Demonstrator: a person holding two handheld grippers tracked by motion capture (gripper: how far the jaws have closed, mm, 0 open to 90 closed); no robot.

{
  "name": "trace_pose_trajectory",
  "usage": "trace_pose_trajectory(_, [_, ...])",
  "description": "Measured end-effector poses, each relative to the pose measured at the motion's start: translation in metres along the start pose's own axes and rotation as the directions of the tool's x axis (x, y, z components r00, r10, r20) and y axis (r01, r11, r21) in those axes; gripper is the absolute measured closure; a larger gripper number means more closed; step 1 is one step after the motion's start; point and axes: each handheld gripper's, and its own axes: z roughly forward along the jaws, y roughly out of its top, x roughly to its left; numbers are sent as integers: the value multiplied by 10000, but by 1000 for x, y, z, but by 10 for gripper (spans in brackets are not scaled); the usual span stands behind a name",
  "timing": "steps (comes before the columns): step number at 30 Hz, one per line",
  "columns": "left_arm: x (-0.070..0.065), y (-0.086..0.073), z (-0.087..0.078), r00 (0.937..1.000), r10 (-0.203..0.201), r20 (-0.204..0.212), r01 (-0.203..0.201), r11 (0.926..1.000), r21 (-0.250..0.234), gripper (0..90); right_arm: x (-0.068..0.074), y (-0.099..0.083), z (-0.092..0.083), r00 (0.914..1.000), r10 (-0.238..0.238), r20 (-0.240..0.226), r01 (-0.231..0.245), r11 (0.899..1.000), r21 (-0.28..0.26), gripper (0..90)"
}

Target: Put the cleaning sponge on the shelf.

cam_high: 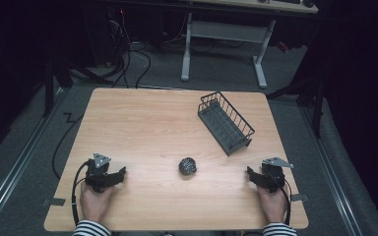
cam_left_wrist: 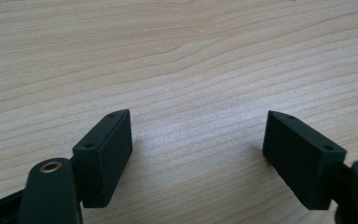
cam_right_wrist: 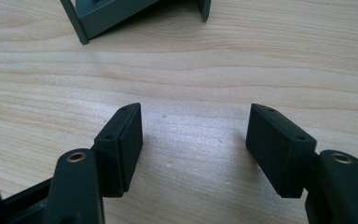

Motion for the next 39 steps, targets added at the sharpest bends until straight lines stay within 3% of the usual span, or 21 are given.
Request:
trace_pose_trajectory(12, [-1,0,1,9998,95,145,-96,9999,46,208,0,0,0,10000,-14,22,13,10000,27,362])
trace_pose_trajectory(15, [-1,1,1,9998,114,170,-115,9999,53,204,0,2,-1,9999,86,60,-87,9998,160,433])
trace_pose_trajectory(20, [-1,1,2,9997,142,173,-143,9999,57,204,0,2,-4,10000,89,32,-89,9997,212,456])
trace_pose_trajectory(25, [0,1,2,9998,109,147,-110,9999,37,209,-2,4,-11,9993,181,-328,-184,9998,-82,480])
trace_pose_trajectory(28, [0,2,2,9998,104,138,-105,9999,35,213,-1,6,-13,9998,-36,-217,31,9997,-228,495])
trace_pose_trajectory(35, [-1,2,2,9999,101,134,-101,9999,36,214,0,20,-21,9972,33,-741,-72,9986,-530,507])
trace_pose_trajectory(39, [0,2,2,9999,92,142,-92,10000,22,216,-1,35,-26,9966,-310,-765,267,9981,-562,460])
